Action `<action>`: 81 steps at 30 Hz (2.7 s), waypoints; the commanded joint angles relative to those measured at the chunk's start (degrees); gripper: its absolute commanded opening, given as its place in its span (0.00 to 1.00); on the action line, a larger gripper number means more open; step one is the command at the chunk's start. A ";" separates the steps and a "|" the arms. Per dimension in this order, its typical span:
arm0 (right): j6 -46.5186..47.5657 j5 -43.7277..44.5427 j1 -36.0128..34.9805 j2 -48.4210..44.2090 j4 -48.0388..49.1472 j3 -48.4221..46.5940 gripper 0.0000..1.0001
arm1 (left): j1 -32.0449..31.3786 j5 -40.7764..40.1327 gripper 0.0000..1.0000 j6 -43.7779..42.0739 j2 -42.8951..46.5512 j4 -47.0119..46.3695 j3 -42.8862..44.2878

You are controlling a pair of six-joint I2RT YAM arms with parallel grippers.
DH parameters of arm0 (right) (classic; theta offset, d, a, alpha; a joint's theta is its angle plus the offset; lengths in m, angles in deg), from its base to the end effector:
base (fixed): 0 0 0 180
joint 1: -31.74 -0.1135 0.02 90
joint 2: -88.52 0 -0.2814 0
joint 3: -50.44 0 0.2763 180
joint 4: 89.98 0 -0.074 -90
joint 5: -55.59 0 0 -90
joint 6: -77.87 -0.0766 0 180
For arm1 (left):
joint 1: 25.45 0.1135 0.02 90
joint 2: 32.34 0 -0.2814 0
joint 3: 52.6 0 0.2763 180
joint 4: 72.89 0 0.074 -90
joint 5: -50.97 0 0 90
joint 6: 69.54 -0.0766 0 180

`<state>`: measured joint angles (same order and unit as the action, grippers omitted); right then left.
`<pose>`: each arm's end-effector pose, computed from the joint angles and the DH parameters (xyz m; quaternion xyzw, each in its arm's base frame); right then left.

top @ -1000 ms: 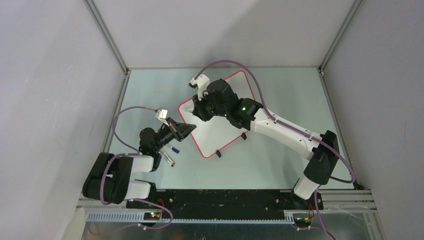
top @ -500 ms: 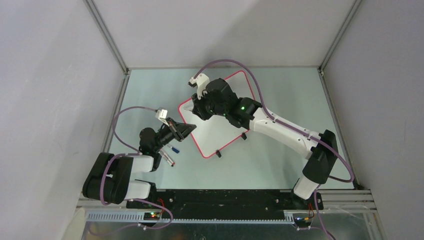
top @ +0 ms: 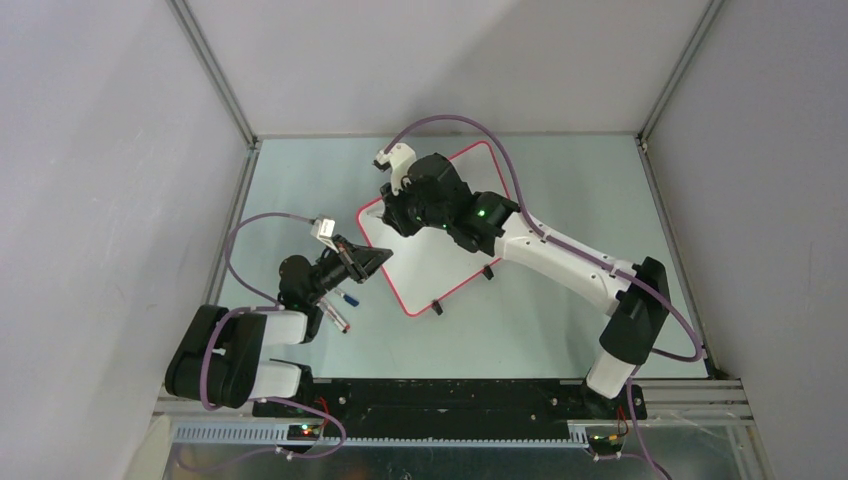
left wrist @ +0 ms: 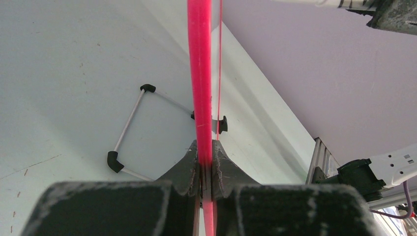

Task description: Write a sentence on the whiteboard

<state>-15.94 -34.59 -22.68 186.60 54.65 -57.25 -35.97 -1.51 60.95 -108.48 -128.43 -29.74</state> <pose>0.2719 0.3804 0.3728 -0.3628 0.7653 0.2599 0.4639 0.2397 -0.0920 0.1705 0.0543 0.6938 -0.4951 0.5201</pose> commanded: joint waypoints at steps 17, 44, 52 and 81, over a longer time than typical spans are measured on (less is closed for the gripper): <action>0.95 3.21 -0.04 1.47 0.18 -2.24 0.00 | 0.14 -0.81 0.04 -4.24 0.23 1.28 0.93; 0.47 4.28 0.88 -2.84 1.43 5.69 0.00 | 0.14 -1.28 0.04 -5.05 0.86 2.38 0.92; 0.32 3.45 1.42 -2.63 1.27 4.40 0.00 | 0.15 -1.39 0.04 -5.24 0.88 2.64 0.93; -0.14 1.60 2.12 -0.01 -1.51 -3.09 0.00 | 0.04 -1.30 0.04 -5.17 1.52 2.80 0.81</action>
<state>-16.12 -33.33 -20.75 185.62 53.07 -57.62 -35.93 -1.79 60.73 -107.65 -127.18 -29.74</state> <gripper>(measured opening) 0.163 0.100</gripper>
